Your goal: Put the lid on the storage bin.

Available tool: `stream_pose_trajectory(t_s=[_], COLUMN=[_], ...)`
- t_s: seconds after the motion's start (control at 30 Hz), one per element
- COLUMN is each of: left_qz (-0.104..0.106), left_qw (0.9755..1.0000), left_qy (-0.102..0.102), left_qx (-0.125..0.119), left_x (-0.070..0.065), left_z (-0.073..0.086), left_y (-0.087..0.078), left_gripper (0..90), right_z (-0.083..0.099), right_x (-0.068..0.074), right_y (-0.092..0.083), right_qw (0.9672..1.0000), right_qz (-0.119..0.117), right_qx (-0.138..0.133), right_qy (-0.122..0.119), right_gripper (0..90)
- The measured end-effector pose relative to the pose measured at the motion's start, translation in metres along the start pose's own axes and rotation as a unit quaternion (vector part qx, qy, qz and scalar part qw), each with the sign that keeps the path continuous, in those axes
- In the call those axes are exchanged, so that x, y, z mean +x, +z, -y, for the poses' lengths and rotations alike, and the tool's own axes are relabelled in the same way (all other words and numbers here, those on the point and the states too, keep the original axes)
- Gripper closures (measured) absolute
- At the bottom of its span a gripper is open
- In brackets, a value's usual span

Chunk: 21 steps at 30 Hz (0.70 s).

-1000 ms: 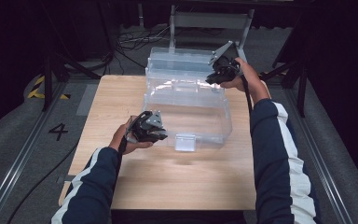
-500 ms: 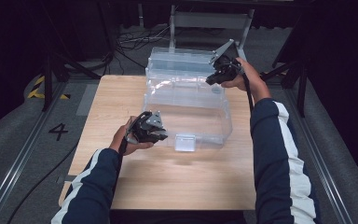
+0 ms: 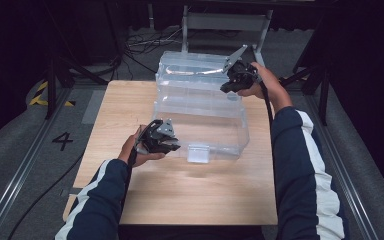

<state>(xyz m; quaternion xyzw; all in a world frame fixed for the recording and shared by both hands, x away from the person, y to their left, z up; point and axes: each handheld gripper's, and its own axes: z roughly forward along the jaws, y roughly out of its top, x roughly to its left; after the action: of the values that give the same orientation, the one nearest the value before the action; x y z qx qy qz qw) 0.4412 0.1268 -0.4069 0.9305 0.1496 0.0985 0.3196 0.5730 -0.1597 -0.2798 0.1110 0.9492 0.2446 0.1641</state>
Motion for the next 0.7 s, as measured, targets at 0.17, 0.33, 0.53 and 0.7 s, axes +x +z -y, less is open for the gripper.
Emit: stream_pose_trajectory(t_s=[0.17, 0.33, 0.53, 0.7], left_qz=[-0.001, -0.002, -0.004, -0.004], left_qw=[1.0, 1.0, 1.0, 1.0], left_qy=[0.0, 0.0, 0.0, 0.0], left_qx=[0.001, 0.006, 0.005, 0.006], left_x=[0.0, -0.001, -0.001, -0.001], left_z=[0.0, -0.001, -0.001, -0.001], left_y=[0.0, 0.0, 0.001, 0.001], left_gripper=[72.1, 71.8, 71.6, 71.4], right_z=[0.0, 0.001, 0.003, 0.004], right_x=[0.006, 0.013, 0.019, 0.025], right_y=[-0.004, -0.007, -0.011, -0.013], right_qw=[1.0, 0.9999, 0.9998, 0.9997], right_qz=[0.0, 0.001, 0.0, 0.005], right_qx=[-0.003, -0.007, -0.012, -0.015], right_qy=[-0.007, -0.013, -0.017, -0.019], right_gripper=[87.7, 87.9, 88.0, 87.9])
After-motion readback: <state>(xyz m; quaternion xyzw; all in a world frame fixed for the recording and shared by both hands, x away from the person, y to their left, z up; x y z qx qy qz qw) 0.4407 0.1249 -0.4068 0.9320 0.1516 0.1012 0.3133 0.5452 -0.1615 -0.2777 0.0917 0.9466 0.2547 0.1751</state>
